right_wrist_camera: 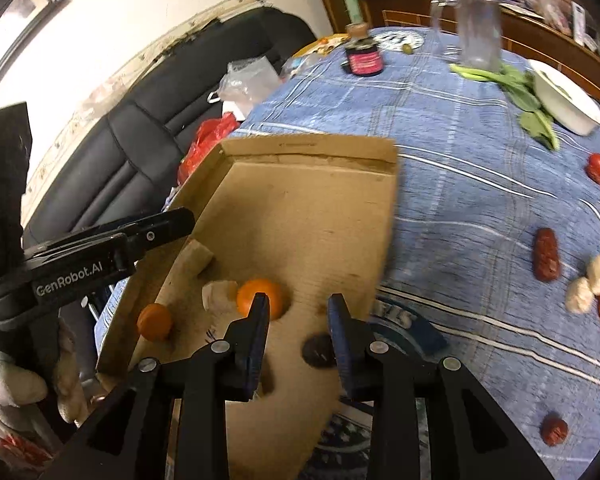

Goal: Organize fruits
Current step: 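Carry both items into the box and open both grippers, then grasp a red date with the left gripper while the right gripper grasps a red tomato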

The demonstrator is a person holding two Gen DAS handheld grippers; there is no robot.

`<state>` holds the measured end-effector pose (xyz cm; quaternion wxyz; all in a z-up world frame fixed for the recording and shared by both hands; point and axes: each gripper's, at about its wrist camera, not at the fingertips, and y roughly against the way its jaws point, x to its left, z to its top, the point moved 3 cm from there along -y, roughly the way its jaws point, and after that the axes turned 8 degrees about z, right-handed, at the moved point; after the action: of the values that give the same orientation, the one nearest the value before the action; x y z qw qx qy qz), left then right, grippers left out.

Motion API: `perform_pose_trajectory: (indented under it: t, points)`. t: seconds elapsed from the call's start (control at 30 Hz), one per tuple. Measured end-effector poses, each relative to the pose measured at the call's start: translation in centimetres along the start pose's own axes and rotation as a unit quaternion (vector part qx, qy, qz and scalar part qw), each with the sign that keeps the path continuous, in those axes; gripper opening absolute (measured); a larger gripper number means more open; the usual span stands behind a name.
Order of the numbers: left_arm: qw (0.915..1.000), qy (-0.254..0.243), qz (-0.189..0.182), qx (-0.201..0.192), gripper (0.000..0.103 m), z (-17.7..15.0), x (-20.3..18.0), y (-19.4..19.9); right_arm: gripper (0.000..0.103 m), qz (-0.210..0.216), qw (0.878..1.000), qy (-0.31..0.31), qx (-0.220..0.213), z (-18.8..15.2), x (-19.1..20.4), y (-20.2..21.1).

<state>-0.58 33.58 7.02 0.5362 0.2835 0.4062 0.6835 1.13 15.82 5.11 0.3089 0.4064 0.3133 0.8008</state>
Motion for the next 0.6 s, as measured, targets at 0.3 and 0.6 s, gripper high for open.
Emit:
perform_pose_trajectory:
  t: [0.3,0.6]
  points:
    - [0.9984,-0.039,-0.041,0.000,0.058,-0.5,-7.5,0.8,0.033,-0.054,0.994,-0.087,-0.037,-3.6,-9.6,8.1]
    - [0.9904,-0.097,-0.092,0.034,0.058,-2.3,-17.4,-1.1,0.032,-0.117,0.976,-0.175,-0.055,-7.2,-20.8,13.7]
